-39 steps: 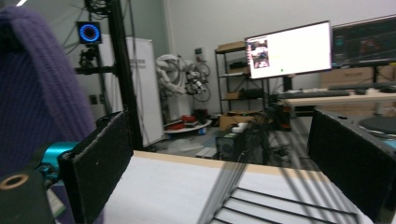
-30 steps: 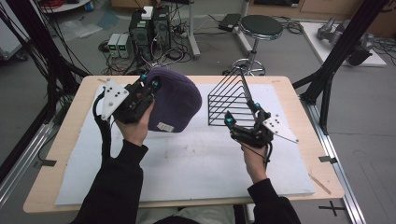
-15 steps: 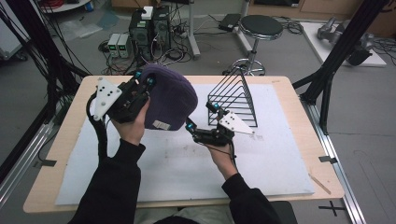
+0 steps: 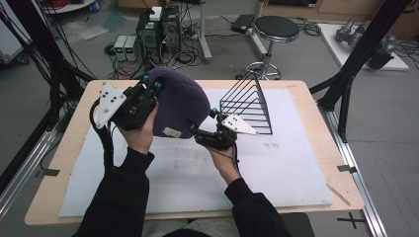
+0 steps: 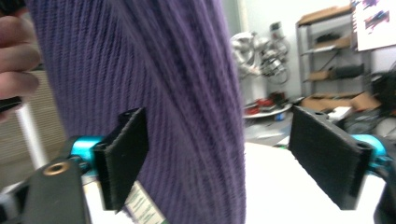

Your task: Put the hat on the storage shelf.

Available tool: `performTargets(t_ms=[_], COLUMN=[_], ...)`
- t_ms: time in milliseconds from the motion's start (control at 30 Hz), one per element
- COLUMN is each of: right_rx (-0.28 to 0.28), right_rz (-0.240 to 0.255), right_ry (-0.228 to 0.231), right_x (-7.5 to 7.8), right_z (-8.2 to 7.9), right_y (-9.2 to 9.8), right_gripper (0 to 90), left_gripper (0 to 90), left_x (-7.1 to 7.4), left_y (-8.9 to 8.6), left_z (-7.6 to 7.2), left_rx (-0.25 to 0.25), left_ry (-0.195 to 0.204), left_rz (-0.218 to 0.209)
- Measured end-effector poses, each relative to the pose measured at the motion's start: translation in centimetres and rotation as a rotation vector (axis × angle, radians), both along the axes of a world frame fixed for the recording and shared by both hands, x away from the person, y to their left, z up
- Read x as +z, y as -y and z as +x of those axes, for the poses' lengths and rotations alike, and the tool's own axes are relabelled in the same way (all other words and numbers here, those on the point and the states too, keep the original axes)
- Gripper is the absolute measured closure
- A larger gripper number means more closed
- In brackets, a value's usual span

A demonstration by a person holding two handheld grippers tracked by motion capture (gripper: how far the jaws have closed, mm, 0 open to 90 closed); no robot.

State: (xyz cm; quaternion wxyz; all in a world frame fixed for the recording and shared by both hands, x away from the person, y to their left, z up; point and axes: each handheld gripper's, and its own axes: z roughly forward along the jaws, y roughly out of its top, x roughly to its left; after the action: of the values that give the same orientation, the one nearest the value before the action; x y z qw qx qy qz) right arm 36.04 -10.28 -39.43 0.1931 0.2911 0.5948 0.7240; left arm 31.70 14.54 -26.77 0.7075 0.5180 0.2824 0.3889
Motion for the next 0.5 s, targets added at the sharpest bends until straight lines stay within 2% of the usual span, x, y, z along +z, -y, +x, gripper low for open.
performTargets(t_ms=[33, 67, 133, 200, 267, 367, 500], right_rx=[0.031, 0.034, 0.058, 0.064, 0.057, 0.05, 0.039], right_rz=[0.001, -0.004, -0.003, -0.001, 0.001, 0.014, 0.0], right_ry=[-0.009, -0.005, -0.002, -0.002, -0.014, -0.015, -0.006], right_x=[-0.06, -0.09, -0.07, 0.07, 0.3, 0.47, 0.7], right_z=[0.09, 0.1, -0.03, -0.32, -0.55, -0.65, -0.87], right_y=[-0.01, -0.08, -0.29, -0.43, -0.35, -0.16, 0.13], right_gripper=[28.7, 31.5, 43.0, 61.5, 75.1, 79.1, 79.8], left_gripper=[79.5, 79.5, 79.5, 79.5, 79.5, 79.5, 79.5], left_x=[-0.01, -0.03, -0.09, -0.15, -0.16, -0.12, -0.11], left_y=[0.04, 0.07, 0.15, 0.18, 0.16, 0.11, 0.1], left_z=[0.04, 0.06, 0.15, 0.17, 0.14, 0.07, -0.03], left_rx=[0.0, -0.001, -0.005, -0.01, -0.008, -0.005, -0.001], left_ry=[0.001, -0.001, -0.004, -0.006, -0.002, 0.002, 0.005], left_rz=[-0.002, -0.002, -0.002, -0.002, 0.0, 0.001, 0.01])
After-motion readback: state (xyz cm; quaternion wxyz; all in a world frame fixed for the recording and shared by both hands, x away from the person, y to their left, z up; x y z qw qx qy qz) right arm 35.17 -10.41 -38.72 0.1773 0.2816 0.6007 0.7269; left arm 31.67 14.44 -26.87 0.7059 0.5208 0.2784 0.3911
